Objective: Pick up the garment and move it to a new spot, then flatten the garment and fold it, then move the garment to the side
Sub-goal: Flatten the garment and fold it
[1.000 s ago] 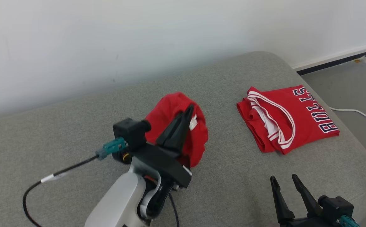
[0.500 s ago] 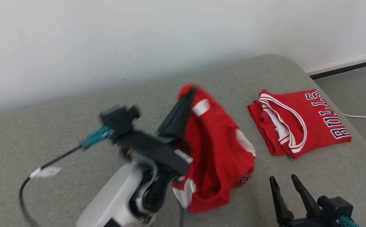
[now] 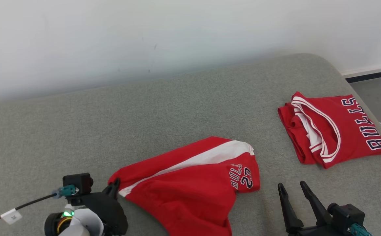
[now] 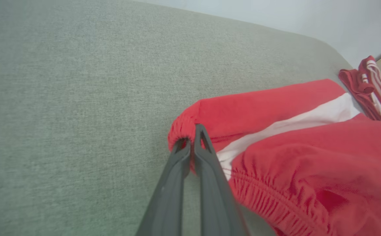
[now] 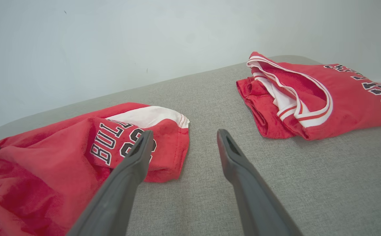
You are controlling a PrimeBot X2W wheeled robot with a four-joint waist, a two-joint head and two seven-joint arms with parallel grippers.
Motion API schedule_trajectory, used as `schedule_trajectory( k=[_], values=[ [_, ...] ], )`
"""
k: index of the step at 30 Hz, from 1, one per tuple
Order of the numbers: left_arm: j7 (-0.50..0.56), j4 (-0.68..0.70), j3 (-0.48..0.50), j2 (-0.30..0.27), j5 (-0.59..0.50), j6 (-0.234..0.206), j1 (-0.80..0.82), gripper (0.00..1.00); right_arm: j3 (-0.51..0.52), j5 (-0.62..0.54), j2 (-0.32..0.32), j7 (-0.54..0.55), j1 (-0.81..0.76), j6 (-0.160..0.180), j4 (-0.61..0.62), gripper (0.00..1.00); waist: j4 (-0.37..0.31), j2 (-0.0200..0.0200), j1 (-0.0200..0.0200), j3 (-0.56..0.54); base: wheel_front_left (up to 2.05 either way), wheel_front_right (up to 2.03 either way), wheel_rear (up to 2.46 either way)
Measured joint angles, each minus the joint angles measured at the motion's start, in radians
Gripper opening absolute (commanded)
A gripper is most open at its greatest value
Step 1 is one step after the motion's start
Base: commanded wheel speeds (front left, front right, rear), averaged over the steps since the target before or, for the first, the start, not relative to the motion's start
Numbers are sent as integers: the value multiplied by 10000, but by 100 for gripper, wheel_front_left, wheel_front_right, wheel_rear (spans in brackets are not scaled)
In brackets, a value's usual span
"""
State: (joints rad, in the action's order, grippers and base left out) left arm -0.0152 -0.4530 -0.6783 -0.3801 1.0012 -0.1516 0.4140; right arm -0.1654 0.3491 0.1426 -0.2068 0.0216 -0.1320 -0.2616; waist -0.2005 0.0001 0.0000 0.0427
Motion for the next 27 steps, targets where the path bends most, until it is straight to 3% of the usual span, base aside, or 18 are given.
schedule_trajectory(
  k=[8,9,10,12,16,20,27],
  values=[
    [-257,-1078,-211,-259,-685,-111,688,0,-226,23,52,40,222,2,40,100,-5,0,0,174,0,0,0],
    [-368,-1198,-215,-242,-725,-113,764,24,-244,33,67,42,223,0,38,100,-31,0,0,184,0,0,0],
    [-525,-1302,-184,-213,-779,-155,829,38,-255,50,84,42,225,2,38,100,-60,0,0,191,0,0,0],
    [-895,-1515,-169,-119,-938,-259,931,100,-267,79,115,40,225,0,31,100,-114,0,0,197,0,0,0],
    [-1340,-1850,-79,123,-924,-334,956,100,-242,104,146,42,210,0,10,100,-177,0,0,152,0,0,0],
    [-1603,-1910,17,374,-660,-134,564,100,-138,104,163,58,169,0,17,100,-172,0,0,30,0,0,0],
    [-2128,-1256,476,700,-104,-69,-483,100,79,82,182,134,-42,2,155,100,71,0,0,-177,0,0,0]
  ],
)
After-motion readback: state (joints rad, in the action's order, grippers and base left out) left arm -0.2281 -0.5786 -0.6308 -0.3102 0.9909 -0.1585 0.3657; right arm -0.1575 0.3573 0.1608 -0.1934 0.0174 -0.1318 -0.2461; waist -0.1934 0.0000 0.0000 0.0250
